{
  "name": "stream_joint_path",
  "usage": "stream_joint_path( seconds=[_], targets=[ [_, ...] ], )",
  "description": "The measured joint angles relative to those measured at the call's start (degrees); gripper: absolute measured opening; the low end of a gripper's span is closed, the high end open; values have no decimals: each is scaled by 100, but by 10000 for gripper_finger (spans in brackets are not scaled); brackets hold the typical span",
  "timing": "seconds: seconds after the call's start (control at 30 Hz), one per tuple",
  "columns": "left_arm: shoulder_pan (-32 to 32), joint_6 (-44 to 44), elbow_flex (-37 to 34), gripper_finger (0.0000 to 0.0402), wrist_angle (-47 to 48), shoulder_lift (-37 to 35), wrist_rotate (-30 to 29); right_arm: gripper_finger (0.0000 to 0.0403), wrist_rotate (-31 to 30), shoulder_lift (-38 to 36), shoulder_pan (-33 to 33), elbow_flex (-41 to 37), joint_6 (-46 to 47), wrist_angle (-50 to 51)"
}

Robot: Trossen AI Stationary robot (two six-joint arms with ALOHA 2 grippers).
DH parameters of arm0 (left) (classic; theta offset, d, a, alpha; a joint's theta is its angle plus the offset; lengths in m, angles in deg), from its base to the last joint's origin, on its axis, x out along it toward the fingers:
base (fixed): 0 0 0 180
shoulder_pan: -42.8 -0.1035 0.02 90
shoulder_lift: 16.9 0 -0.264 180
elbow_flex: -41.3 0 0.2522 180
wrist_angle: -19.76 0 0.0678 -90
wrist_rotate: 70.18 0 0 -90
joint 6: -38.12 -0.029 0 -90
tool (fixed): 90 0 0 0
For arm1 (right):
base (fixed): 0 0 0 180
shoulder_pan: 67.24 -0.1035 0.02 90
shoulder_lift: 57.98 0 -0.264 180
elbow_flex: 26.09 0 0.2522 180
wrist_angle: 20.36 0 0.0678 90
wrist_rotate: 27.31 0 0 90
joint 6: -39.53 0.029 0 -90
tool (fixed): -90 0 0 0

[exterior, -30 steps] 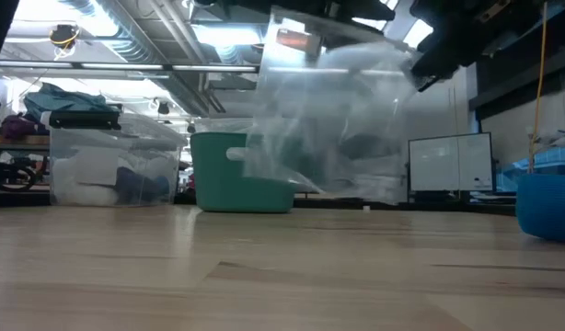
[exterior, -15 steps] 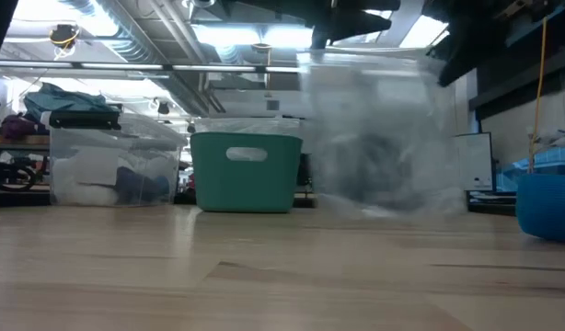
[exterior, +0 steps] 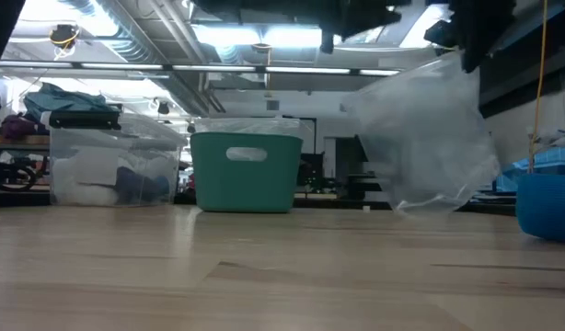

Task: Roll bandage
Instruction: Open the transparent zip bag

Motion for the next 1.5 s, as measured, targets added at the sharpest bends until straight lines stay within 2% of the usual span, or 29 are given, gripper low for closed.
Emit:
stream_joint_path(
  seconds=[0.3,0.7,0.97,1.2,1.5],
  targets=[
    [2,-723,2,141,-653,440,-542,1,53,542,0,593,-425,-23],
    [-103,-861,4,141,-820,449,-638,1,509,771,0,768,-429,-728],
    [-109,-861,7,137,-639,449,-642,1,509,782,0,768,-425,-788],
    [-114,-861,7,99,-642,451,-645,1,511,782,0,768,-423,-818],
    [-110,-857,9,23,-474,451,-641,1,498,782,0,764,-425,-796]
  ],
)
